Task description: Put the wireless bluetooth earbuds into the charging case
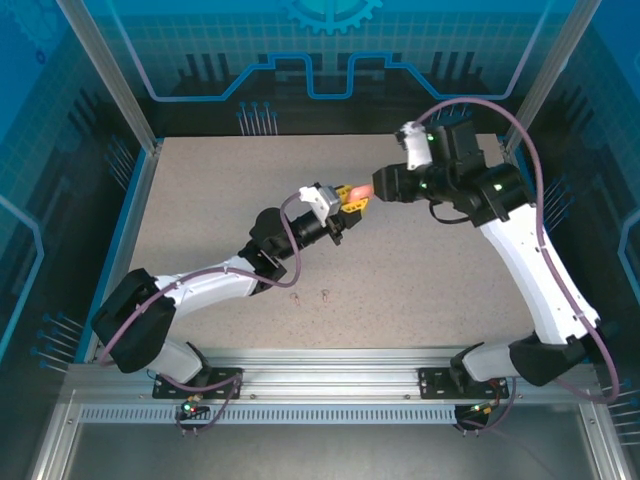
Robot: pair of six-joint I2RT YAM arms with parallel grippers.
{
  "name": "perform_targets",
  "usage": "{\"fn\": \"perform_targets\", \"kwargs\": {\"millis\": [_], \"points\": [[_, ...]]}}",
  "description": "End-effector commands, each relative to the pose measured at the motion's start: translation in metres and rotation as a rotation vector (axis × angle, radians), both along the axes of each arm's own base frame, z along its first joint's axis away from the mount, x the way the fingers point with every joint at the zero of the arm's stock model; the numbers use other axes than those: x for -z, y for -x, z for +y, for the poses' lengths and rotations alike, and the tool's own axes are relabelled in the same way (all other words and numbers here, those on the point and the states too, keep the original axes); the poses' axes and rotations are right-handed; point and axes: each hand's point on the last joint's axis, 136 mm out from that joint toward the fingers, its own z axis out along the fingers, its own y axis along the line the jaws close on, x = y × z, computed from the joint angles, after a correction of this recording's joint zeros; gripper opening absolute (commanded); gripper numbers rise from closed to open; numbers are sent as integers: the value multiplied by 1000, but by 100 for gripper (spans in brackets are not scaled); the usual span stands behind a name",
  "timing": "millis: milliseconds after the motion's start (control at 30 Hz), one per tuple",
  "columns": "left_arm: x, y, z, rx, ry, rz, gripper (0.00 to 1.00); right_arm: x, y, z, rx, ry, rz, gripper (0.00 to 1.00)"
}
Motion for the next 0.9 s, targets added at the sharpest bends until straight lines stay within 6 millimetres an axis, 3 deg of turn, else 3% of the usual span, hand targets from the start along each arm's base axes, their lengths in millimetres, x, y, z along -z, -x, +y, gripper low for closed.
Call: {"fn": "perform_targets", "kwargs": {"millis": [0,133,300,467,700,867], "points": [[-6,-12,2,-39,39,28,0,-1,-20,-30,185,-90,8,54],[24,-32,-6,-58,37,204,0,29,-29,-57,316,-123,66,57],[83,-71,-17,-152,71,591,0,85,-22,-73,416,-106,141,59],[139,-91,-50,-126,77,872,0,125,-10,-86,480,-72,192,68],[209,-116,-93,-121,97,1219,0,135,-1,-98,518,-56,205,82],[243,-129,-122,-110,82,1401,0,137,-2,-100,515,-60,212,83]]}}
